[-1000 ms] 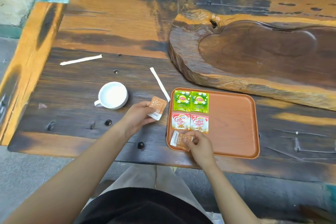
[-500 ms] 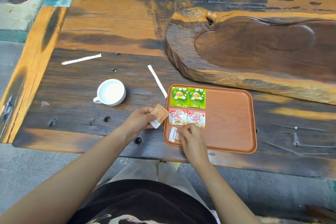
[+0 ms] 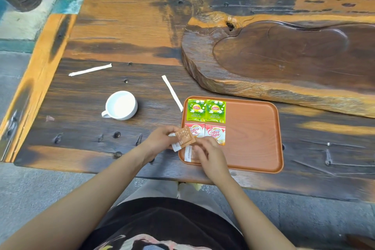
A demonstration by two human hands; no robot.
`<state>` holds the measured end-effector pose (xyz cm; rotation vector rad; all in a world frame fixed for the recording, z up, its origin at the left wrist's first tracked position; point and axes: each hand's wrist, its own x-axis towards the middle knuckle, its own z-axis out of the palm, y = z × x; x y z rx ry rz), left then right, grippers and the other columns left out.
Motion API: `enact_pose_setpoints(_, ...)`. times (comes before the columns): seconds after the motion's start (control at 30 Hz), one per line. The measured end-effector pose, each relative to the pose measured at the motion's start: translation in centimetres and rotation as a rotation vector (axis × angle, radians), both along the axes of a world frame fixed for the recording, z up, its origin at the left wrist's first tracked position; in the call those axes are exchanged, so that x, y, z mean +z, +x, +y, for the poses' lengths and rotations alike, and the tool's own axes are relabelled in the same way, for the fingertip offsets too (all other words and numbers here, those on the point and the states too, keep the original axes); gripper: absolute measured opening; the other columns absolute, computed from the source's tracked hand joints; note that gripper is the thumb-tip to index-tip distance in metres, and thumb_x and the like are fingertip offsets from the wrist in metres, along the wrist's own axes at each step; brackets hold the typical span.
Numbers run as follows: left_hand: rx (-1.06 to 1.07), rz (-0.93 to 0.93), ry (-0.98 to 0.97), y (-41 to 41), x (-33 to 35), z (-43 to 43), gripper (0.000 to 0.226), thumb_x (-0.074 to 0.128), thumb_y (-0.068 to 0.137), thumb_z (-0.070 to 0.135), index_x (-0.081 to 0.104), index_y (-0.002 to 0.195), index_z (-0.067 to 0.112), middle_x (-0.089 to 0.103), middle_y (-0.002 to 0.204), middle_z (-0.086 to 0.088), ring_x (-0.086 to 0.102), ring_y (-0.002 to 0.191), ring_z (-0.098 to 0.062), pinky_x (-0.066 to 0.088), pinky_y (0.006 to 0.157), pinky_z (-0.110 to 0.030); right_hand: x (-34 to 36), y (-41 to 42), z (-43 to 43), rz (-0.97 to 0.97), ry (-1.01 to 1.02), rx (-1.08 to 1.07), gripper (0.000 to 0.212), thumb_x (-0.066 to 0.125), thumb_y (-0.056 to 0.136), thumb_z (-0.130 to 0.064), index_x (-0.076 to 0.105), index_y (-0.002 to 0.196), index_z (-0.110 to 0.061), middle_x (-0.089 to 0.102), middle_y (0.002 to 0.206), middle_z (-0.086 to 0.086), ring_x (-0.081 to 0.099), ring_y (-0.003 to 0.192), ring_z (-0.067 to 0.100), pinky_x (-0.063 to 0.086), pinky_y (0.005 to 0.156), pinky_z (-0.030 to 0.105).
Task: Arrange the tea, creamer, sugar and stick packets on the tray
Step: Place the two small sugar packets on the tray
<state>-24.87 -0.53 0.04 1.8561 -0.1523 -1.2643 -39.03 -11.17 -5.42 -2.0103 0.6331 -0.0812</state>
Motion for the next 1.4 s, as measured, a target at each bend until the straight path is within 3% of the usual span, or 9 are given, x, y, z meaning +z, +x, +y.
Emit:
enact_pose_setpoints(0.1, -0.059, -0.016, -0.053, -1.0, 0.3, -0.9, 0.019, 0.057, 0.086, 0.0, 0.066, 0.096, 0.014, 0.065, 0.084, -0.003, 0.062, 0.068, -0.004, 0.051, 0.061, -0.012, 2.6, 1.1, -1.4, -0.03, 0.372, -0.166, 0.015, 0.056, 0.091, -0.014, 0.062, 0.102, -0.022, 0.063, 0.088, -0.009, 0.058, 0.076, -0.009, 0.045, 0.072, 0.007)
enact_pose_setpoints(0.2, -0.013, -0.099, -0.072, -2.3, 0.3, -2.6, 0.018, 0.064, 0.083, 0.005, 0.064, 0.099, 0.014, 0.061, 0.076, -0.001, 0.058, 0.062, -0.004, 0.05, 0.06, -0.014, 3.0, 1.2, -3.0, -0.05, 0.44, -0.2, 0.022, 0.06, 0.086, -0.005, 0.061, 0.087, -0.027, 0.064, 0.075, -0.008, 0.059, 0.062, -0.006, 0.048, 0.061, 0.013)
enact_pose_setpoints(0.27, -0.069, -0.332, -0.015, -3.3, -0.2, -3.1, 0.019, 0.065, 0.082, 0.01, 0.063, 0.101, 0.015, 0.06, 0.075, 0.003, 0.056, 0.058, 0.001, 0.051, 0.069, -0.022, 2.4, 0.3, -4.2, -0.046, 0.432, -0.349, 0.02, 0.06, 0.085, -0.002, 0.061, 0.083, -0.022, 0.061, 0.071, -0.004, 0.056, 0.052, -0.006, 0.045, 0.052, 0.011)
enact_pose_setpoints(0.4, -0.544, -0.858, 0.025, -5.4, -3.1, -1.6, 0.031, 0.056, 0.085, 0.011, 0.064, 0.115, 0.013, 0.064, 0.112, -0.006, 0.057, 0.105, -0.019, 0.047, 0.091, -0.029, 0.5, -3.1, -5.6, 0.09, 0.422, -0.57, 0.019, 0.063, 0.084, -0.005, 0.055, 0.075, -0.02, 0.062, 0.075, 0.009, 0.054, 0.051, 0.007, 0.044, 0.047, 0.014)
enact_pose_setpoints(0.5, -0.671, -1.053, -0.006, -6.2, -5.6, 0.0, 0.026, 0.063, 0.073, 0.008, 0.07, 0.098, 0.013, 0.069, 0.101, -0.005, 0.059, 0.096, -0.022, 0.059, 0.072, -0.035, -0.3, -4.4, -5.0, 0.168, 0.428, -0.548, 0.022, 0.063, 0.084, -0.004, 0.053, 0.071, -0.019, 0.061, 0.073, 0.01, 0.053, 0.054, 0.015, 0.044, 0.046, 0.014)
enact_pose_setpoints(0.7, -0.728, -1.095, 0.024, -6.2, -6.9, 0.6, 0.032, 0.075, 0.066, 0.006, 0.068, 0.096, 0.015, 0.066, 0.105, -0.006, 0.041, 0.099, -0.016, 0.059, 0.067, -0.033, -0.9, -3.7, -3.2, 0.202, 0.316, -0.463, 0.024, 0.065, 0.082, -0.006, 0.051, 0.071, -0.023, 0.06, 0.067, -0.001, 0.058, 0.059, 0.017, 0.054, 0.065, 0.032)
enact_pose_setpoints(0.77, -0.725, -1.082, 0.022, -6.1, -7.0, 0.5, 0.037, 0.076, 0.063, 0.003, 0.068, 0.097, 0.016, 0.066, 0.105, -0.005, 0.041, 0.099, -0.015, 0.058, 0.068, -0.034, -0.9, -3.5, -3.0, 0.235, 0.195, -0.422, 0.018, 0.065, 0.082, -0.009, 0.052, 0.075, -0.019, 0.059, 0.066, -0.004, 0.056, 0.062, 0.014, 0.047, 0.063, 0.022)
enact_pose_setpoints(1.13, -0.756, -1.126, -0.018, -5.6, -6.4, 0.7, 0.03, 0.078, 0.063, 0.008, 0.07, 0.09, 0.02, 0.069, 0.097, -0.001, 0.043, 0.096, -0.013, 0.056, 0.058, -0.024, -0.9, -4.1, -1.6, 0.221, -0.43, -0.195, 0.02, 0.066, 0.08, -0.013, 0.061, 0.099, -0.009, 0.058, 0.097, 0.009, 0.053, 0.094, 0.026, 0.048, 0.079, 0.038)
enact_pose_setpoints(1.4, -0.931, -1.139, 0.11, -6.8, -6.8, 2.5, 0.047, 0.036, 0.081, 0.038, 0.064, 0.114, 0.019, 0.063, 0.125, -0.003, 0.054, 0.117, -0.017, 0.059, 0.072, -0.024, -1.8, -5.7, -0.6, 0.113, -0.582, 0.094, 0.026, 0.049, 0.086, -0.021, 0.065, 0.106, -0.015, 0.063, 0.103, 0.003, 0.054, 0.093, 0.019, 0.051, 0.078, 0.03)
